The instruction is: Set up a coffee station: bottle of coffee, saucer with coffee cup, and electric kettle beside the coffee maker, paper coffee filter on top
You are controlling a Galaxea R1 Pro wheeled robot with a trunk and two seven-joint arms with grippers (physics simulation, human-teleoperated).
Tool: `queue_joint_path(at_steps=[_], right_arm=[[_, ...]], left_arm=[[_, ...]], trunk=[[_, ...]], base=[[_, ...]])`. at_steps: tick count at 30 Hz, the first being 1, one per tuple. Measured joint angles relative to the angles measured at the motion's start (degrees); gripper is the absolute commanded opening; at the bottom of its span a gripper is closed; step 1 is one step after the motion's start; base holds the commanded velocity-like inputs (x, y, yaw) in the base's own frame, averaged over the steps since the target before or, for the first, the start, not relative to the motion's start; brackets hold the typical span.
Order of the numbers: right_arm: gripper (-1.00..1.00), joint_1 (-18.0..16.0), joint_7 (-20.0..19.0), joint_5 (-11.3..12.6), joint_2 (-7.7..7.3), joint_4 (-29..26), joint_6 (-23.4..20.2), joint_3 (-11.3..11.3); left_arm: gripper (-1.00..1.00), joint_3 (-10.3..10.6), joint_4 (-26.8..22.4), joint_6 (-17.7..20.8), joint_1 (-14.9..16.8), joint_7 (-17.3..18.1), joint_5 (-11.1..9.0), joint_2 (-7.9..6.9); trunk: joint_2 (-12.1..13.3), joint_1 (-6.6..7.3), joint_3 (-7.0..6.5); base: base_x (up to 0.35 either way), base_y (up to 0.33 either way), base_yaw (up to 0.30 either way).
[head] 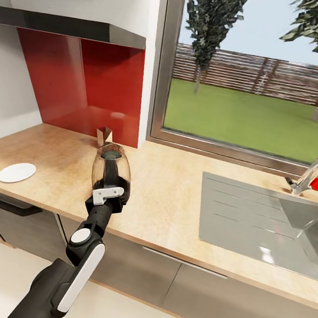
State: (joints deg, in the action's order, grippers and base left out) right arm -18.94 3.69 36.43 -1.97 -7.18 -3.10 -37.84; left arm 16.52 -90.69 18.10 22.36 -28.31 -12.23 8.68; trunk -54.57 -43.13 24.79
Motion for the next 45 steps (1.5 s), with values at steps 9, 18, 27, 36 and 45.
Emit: queue_joint_path(at_steps=[9, 18, 27, 36, 45], right_arm=[[1.00, 0.0, 0.0, 0.0, 0.00, 0.0, 0.0, 0.0], [1.00, 0.0, 0.0, 0.0, 0.00, 0.0, 0.0, 0.0], [1.00, 0.0, 0.0, 0.0, 0.00, 0.0, 0.0, 0.0], [1.00, 0.0, 0.0, 0.0, 0.00, 0.0, 0.0, 0.0], [1.00, 0.0, 0.0, 0.0, 0.00, 0.0, 0.0, 0.0]], left_arm=[[-1.00, 0.1, -0.2, -1.3, 0.8, 0.0, -0.2, 0.04], [-1.00, 0.1, -0.2, -3.0, 0.8, -0.1, -0.1, 0.03], [-1.00, 0.1, -0.3, -3.0, 0.8, -0.1, -0.1, 0.04], [-1.00, 0.1, -0.3, -3.0, 0.8, -0.1, -0.1, 0.03], [-1.00, 0.1, -0.2, -3.0, 0.8, -0.1, 0.0, 0.02]], trunk=[[0.0, 0.00, 0.00], [0.0, 0.00, 0.00], [0.0, 0.00, 0.00], [0.0, 0.00, 0.00], [0.0, 0.00, 0.00]], base=[[0.000, 0.000, 0.000], [0.000, 0.000, 0.000], [0.000, 0.000, 0.000], [0.000, 0.000, 0.000], [0.000, 0.000, 0.000]])
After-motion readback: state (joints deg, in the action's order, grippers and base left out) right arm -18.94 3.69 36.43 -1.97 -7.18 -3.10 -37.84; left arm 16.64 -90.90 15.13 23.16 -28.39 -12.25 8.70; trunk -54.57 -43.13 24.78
